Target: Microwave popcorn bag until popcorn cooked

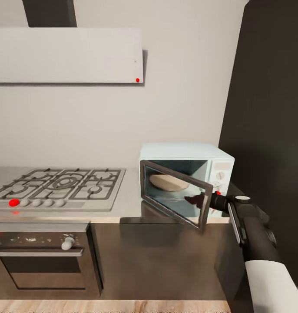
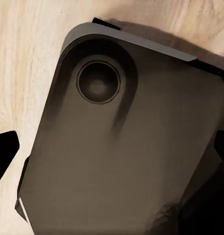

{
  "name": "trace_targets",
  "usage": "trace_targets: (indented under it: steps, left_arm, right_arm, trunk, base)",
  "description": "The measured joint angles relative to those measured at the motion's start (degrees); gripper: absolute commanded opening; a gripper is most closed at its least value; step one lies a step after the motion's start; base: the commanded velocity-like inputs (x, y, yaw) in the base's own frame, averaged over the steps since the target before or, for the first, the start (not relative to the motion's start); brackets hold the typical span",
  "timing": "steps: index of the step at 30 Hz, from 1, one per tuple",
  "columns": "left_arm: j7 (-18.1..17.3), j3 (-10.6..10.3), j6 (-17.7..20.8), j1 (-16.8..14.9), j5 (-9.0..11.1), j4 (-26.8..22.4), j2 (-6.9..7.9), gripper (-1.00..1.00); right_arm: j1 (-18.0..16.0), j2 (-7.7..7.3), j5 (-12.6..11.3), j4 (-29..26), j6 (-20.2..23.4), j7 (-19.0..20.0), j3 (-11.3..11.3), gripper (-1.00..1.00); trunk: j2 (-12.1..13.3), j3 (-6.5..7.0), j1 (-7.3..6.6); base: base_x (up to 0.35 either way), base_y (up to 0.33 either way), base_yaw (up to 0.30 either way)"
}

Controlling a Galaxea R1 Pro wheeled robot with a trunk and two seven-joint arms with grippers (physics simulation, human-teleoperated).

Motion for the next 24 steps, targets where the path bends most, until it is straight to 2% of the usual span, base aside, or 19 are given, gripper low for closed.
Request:
trace_targets:
  steps: [2, 5, 8, 16, 22, 24]
  left_arm:
    - [0.05, -0.01, 0.0, -0.02, 0.0, -0.01, 0.0, 1.0]
    - [0.08, -0.03, 0.01, -0.03, 0.0, -0.01, 0.0, 1.0]
    - [0.08, -0.03, 0.01, -0.01, 0.0, -0.01, 0.0, 1.0]
    - [0.08, -0.02, 0.01, -0.02, 0.0, 0.0, 0.0, 1.0]
    - [0.09, -0.03, 0.01, -0.02, 0.0, -0.01, 0.0, 1.0]
    - [0.11, -0.02, 0.01, -0.03, 0.0, 0.0, 0.0, 1.0]
  right_arm:
    - [0.0, -0.97, -0.04, 0.0, 0.07, 1.12, 0.04, 1.0]
    - [0.0, -3.48, -0.05, 0.0, 0.12, 6.57, 0.07, 1.0]
    - [0.0, -4.99, -0.07, 0.0, 0.11, 8.18, 0.07, 1.0]
    - [0.0, -6.65, -0.11, 0.0, 0.12, 10.47, 0.07, 1.0]
    - [0.0, -6.98, -0.1, 0.11, 0.15, 10.87, -0.01, 1.0]
    - [0.0, -7.9, -0.09, 0.12, 0.12, 10.91, -0.02, 1.0]
  trunk:
    - [0.0, 0.0, 0.0]
    - [0.0, 0.0, 0.0]
    - [0.0, 0.0, 0.0]
    - [0.0, 0.0, 0.0]
    - [0.0, 0.0, 0.0]
    - [0.0, 0.0, 0.0]
  base:
    - [-0.116, 0.282, 0.0]
    - [-0.117, 0.255, 0.0]
    - [-0.118, 0.237, 0.0]
    - [-0.119, 0.233, 0.0]
    - [-0.122, 0.207, 0.0]
    - [-0.127, 0.19, 0.0]
